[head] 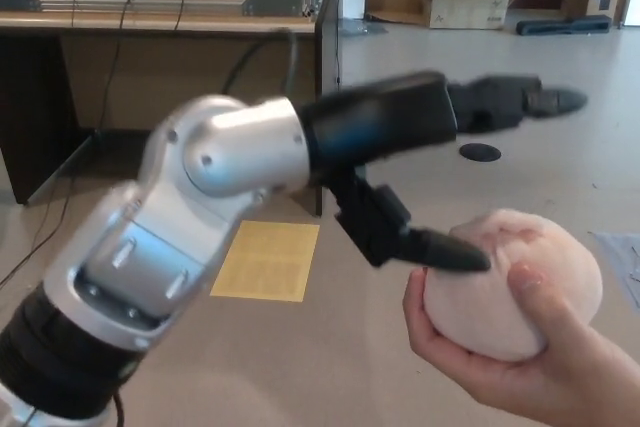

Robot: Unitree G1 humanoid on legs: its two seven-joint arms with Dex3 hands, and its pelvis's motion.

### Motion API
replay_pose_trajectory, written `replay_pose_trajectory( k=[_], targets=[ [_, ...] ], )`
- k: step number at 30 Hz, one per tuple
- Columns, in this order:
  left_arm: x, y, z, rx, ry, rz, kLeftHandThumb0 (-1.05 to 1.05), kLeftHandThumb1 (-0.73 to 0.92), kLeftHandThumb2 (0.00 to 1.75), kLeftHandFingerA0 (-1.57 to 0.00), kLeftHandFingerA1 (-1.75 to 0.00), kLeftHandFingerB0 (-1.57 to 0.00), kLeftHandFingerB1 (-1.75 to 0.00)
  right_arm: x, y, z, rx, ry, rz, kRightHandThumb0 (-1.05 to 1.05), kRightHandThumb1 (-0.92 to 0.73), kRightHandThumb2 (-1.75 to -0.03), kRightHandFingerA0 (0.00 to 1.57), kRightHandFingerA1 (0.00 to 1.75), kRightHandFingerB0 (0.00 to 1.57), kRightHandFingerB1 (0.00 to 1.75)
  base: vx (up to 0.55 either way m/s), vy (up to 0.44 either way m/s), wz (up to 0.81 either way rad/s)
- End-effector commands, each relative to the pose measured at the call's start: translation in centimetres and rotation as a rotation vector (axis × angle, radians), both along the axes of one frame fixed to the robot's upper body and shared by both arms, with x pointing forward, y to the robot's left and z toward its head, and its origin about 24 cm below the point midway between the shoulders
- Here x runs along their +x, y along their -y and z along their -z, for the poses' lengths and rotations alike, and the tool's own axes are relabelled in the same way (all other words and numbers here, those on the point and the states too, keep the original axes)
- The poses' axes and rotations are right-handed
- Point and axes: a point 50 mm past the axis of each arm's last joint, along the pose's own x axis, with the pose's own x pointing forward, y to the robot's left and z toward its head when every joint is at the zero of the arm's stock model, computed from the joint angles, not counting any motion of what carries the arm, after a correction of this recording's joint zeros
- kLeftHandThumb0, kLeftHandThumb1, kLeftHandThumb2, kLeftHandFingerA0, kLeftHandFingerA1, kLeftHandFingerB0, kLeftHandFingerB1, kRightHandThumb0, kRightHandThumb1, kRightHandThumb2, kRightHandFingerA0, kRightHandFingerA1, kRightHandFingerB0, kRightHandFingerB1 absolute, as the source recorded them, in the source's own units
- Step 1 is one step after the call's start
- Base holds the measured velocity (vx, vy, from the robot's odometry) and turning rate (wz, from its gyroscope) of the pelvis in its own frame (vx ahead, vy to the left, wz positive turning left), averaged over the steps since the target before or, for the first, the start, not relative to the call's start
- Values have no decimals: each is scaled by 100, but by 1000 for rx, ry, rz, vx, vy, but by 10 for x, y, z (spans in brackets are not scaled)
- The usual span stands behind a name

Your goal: The robot extends its left hand to pick up an emotional support dumpling from the palm of a person and brings its hand down by its side. Then it extends its arm again to hand the dumpling back to the person.

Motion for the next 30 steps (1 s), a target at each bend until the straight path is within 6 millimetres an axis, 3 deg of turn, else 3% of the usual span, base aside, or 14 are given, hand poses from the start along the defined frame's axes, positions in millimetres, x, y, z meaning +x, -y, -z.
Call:
replay_pose_trajectory(
  k=[1, 2, 4, 7, 8, 10, 14, 15, 17, 18, 23, 24, 28, 30],
  targets=[
    [-4, -19, -31, -107, -44, 51, -90, 52, 58, 0, -1, 0, -4, 2, 3, -4, 17, 15, 0, -43, -61, -58, 67, 45, 44, 34, 0, 0, 0],
    [-5, -44, -53, -203, -53, 29, -80, 44, 85, 0, 0, 0, -4, 3, 3, -6, 20, 19, 2, -50, -51, -79, 59, 56, 38, 46, 0, 0, 0],
    [-7, -63, -65, -259, -33, 5, -81, 45, 86, 0, -3, 0, -4, 3, 4, -6, 28, 20, 5, -49, -51, -79, 59, 56, 39, 46, 0, 0, 0],
    [-7, -76, -70, -289, -8, -21, -92, 56, 58, 0, 0, 0, 0, 3, 5, -6, 30, 18, 5, -43, -60, -58, 68, 46, 45, 34, 0, 0, 0],
    [-6, -105, -66, -362, 59, -92, -69, 40, 85, -3, -27, -2, -20, 3, 5, -5, 32, 15, 7, -43, -60, -58, 68, 45, 44, 34, 0, 0, 0],
    [-5, -122, -59, -403, 72, -138, -79, 48, 56, -5, -29, -3, -26, 2, 5, -5, 30, 12, 11, -44, -60, -58, 67, 45, 44, 34, 0, 0, 0],
    [-2, -151, -33, -457, 51, -226, -74, 43, 80, -5, -37, -7, -22, -1, 7, -1, 27, 1, 20, -44, -60, -58, 67, 45, 44, 34, 0, 0, 0],
    [2, -173, -1, -473, 44, -319, -37, 25, 89, -1, -48, 0, -47, -4, 6, 1, 28, 0, 23, -47, -59, -58, 67, 45, 44, 34, 0, 0, 0],
    [2, -182, 12, -476, 43, -356, -37, 25, 89, -1, -48, 0, -47, -5, 5, 2, 27, 0, 24, -47, -59, -58, 67, 45, 44, 34, 0, 0, 0],
    [5, -197, 45, -473, 22, -454, -73, 86, 66, -27, -36, -20, -27, -6, 5, 4, 29, -2, 25, -47, -60, -58, 70, 45, 46, 35, 0, 0, 0],
    [-1, -225, 113, -462, -56, -644, -75, 85, 66, -28, -35, -21, -28, -7, 4, 7, 46, -23, 33, -50, -60, -59, 69, 44, 46, 35, 0, 0, 0],
    [-5, -243, 160, -463, -143, -767, -73, 88, 67, -29, -35, -20, -28, -7, 3, 8, 55, -18, 38, -49, -60, -58, 69, 46, 46, 35, 0, 0, 0],
    [-23, -263, 227, -439, -237, -927, -70, 87, 66, -27, -35, -22, -29, -9, 2, 10, 59, -17, 48, -50, -60, -58, 69, 45, 46, 35, 0, 0, 0],
    [-26, -264, 233, -440, -242, -938, -70, 87, 66, -27, -35, -22, -29, -9, 2, 10, 58, -16, 48, -50, -60, -58, 69, 45, 46, 35, 0, 0, 0]
  ],
)
